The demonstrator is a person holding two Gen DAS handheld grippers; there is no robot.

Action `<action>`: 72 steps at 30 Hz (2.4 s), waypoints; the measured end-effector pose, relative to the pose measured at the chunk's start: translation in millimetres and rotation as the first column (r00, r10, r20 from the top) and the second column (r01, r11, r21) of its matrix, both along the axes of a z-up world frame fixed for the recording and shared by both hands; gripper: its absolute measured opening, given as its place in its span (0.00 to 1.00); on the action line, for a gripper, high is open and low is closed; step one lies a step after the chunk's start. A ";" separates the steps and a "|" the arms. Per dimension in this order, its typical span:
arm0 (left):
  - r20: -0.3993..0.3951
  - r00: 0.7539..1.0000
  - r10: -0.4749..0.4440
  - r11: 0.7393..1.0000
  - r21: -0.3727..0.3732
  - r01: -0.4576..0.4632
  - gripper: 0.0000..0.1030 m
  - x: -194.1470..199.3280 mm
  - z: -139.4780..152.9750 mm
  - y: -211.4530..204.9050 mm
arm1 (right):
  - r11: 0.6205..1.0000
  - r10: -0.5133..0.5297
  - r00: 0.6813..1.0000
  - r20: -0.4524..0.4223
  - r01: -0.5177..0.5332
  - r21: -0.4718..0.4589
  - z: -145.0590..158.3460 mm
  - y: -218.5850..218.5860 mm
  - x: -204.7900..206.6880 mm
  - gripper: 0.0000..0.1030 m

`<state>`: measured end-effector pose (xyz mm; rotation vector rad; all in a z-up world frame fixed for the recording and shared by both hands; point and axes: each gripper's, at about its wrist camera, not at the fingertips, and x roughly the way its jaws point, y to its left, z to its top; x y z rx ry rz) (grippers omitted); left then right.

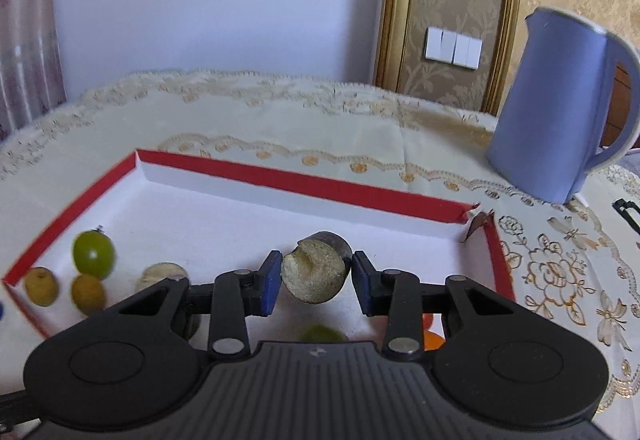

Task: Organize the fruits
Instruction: 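Lower the vegetable piece into the tray and open the right gripper, then grasp the green pepper chunk on the table with the left gripper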

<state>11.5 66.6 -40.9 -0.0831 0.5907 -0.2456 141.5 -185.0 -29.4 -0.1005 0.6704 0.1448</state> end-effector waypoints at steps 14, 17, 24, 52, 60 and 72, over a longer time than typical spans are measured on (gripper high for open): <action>-0.001 1.000 0.001 1.000 -0.003 -0.001 1.00 0.0 0.1 0.1 | 1.000 0.022 1.000 -0.001 -0.022 0.002 -1.2 1.3 3.8 0.47; -0.001 1.000 0.001 1.000 -0.001 -0.001 1.00 -0.1 0.0 0.2 | 1.000 0.023 0.999 0.030 -0.023 -0.015 5.7 1.1 -4.9 0.57; -0.003 1.000 0.002 1.000 0.006 -0.002 1.00 0.4 0.7 -0.5 | 0.998 0.041 0.997 0.058 -0.038 -0.047 21.8 -13.5 -49.3 0.61; -0.168 0.979 -0.119 0.987 0.087 0.135 0.81 -11.3 17.2 -93.6 | 0.980 -0.158 0.987 -0.028 0.160 0.117 -19.0 -118.7 -122.1 0.70; -0.129 0.986 -0.104 0.983 0.135 0.121 0.76 -20.4 11.8 -95.7 | 0.981 -0.154 0.988 -0.030 0.156 0.112 -19.2 -117.1 -121.0 0.72; -0.118 0.980 -0.162 0.977 0.124 0.176 0.25 -28.0 16.4 -102.3 | 0.981 -0.157 0.987 -0.030 0.160 0.111 -18.9 -118.5 -121.1 0.72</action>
